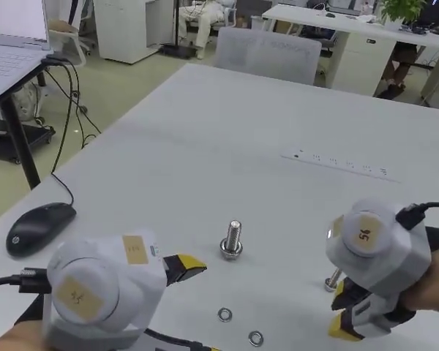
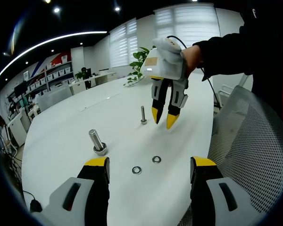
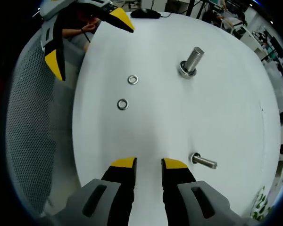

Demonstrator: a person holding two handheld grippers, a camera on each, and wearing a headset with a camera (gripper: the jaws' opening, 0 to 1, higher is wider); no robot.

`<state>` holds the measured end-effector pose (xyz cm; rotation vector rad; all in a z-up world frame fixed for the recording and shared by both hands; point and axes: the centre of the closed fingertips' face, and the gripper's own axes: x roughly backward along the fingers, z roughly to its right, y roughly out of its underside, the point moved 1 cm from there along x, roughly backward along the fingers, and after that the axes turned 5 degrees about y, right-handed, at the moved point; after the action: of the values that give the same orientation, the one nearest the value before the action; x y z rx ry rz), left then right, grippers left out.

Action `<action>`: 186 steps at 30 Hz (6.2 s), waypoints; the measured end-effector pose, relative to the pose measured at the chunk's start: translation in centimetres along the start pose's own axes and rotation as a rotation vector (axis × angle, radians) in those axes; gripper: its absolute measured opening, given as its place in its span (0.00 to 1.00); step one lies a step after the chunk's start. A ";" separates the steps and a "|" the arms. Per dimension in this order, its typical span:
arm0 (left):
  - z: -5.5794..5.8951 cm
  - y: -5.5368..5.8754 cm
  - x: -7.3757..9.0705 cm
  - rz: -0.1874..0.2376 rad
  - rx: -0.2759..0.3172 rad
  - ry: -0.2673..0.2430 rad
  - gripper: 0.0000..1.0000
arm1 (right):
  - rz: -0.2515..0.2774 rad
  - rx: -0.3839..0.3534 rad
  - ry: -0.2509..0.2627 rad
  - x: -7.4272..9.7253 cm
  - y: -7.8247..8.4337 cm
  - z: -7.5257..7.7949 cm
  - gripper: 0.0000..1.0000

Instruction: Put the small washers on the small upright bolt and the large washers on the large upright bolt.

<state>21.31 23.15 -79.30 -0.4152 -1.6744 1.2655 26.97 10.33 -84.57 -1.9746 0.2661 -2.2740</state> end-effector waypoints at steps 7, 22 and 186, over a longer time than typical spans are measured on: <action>0.4 0.1 0.0 -0.004 -0.002 -0.002 0.69 | 0.017 0.056 -0.025 -0.6 -2.2 -1.3 0.22; 0.3 0.2 0.3 -0.005 0.005 -0.027 0.69 | 0.039 0.157 -0.072 -2.4 -6.1 -3.7 0.21; 0.2 0.7 0.0 -0.023 0.033 -0.023 0.67 | -0.007 -0.054 0.094 2.5 0.9 8.2 0.13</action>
<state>20.90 23.34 -79.93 -0.3615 -1.6710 1.2840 34.67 8.44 -81.24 -1.8989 0.3344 -2.3920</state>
